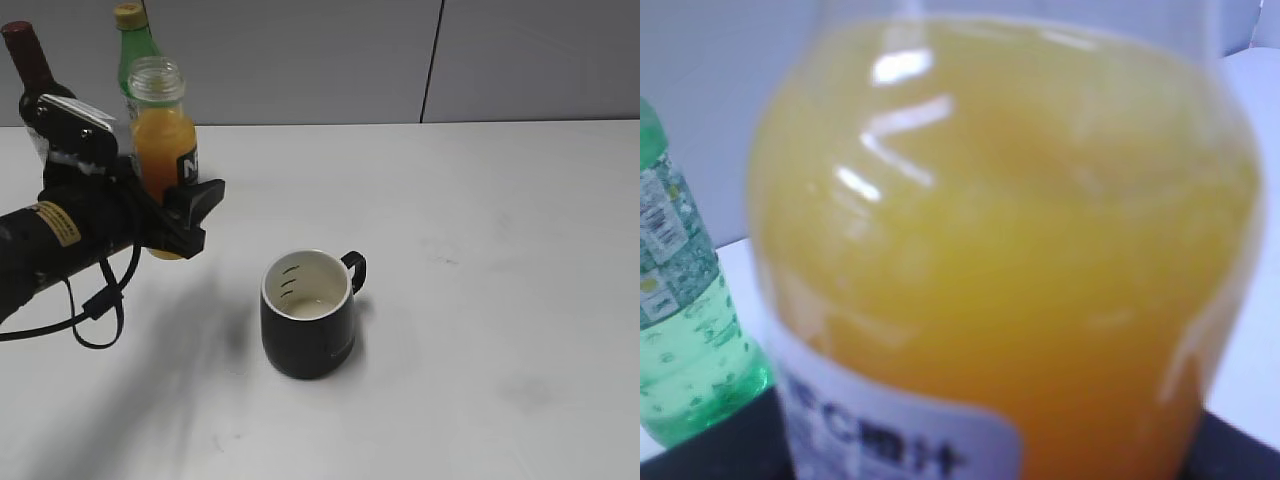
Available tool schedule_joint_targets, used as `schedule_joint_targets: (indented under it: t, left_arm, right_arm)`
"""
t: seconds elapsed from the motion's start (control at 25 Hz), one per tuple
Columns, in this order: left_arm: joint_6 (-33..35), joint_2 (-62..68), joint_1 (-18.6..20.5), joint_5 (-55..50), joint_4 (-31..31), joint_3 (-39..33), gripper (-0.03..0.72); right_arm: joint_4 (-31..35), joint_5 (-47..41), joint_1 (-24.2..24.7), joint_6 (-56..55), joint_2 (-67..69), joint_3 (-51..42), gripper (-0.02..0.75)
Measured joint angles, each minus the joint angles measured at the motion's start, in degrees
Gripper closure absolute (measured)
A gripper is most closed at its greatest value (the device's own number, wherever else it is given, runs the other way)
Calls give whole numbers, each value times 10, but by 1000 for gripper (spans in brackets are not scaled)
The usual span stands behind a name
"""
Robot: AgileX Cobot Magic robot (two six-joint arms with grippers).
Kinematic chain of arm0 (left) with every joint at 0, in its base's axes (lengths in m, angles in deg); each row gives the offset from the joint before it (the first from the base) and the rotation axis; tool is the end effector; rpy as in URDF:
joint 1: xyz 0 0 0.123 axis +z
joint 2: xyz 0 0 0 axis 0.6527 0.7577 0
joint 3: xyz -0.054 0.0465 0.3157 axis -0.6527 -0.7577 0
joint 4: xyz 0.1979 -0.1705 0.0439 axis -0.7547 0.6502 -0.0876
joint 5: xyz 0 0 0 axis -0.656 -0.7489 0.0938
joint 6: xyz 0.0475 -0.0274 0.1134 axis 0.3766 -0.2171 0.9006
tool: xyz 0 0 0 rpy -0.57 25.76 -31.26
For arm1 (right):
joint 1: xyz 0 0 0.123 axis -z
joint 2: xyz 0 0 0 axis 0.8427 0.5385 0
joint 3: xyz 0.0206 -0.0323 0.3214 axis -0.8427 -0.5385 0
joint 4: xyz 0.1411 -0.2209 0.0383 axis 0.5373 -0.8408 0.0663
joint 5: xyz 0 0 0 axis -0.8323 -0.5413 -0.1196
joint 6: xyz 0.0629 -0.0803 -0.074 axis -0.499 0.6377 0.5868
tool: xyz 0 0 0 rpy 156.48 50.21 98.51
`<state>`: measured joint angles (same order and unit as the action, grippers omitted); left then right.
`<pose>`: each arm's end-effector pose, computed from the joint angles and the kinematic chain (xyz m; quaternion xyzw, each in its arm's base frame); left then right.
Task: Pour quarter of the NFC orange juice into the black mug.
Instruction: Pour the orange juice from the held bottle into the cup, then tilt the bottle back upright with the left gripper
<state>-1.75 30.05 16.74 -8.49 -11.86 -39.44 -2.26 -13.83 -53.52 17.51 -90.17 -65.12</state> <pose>0.3162 -0.1529 0.1735 0.2784 0.7335 -0.0904 0.6134 0.0142 0.0072 0.2529 -0.0247 0.8425 -0.0138 0.5379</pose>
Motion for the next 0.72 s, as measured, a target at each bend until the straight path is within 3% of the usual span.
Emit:
schedule_joint_targets:
  t: [0.2,0.4,0.72]
  left_arm:
    - [41,0,-29,0,38,0,218]
    - [89,15,-34,5,91,0,218]
    - [118,60,-35,48,89,0,218]
  right_arm:
    - [0,-1,0,0,0,0,225]
    - [0,-1,0,0,0,0,225]
    - [0,-1,0,0,0,0,225]
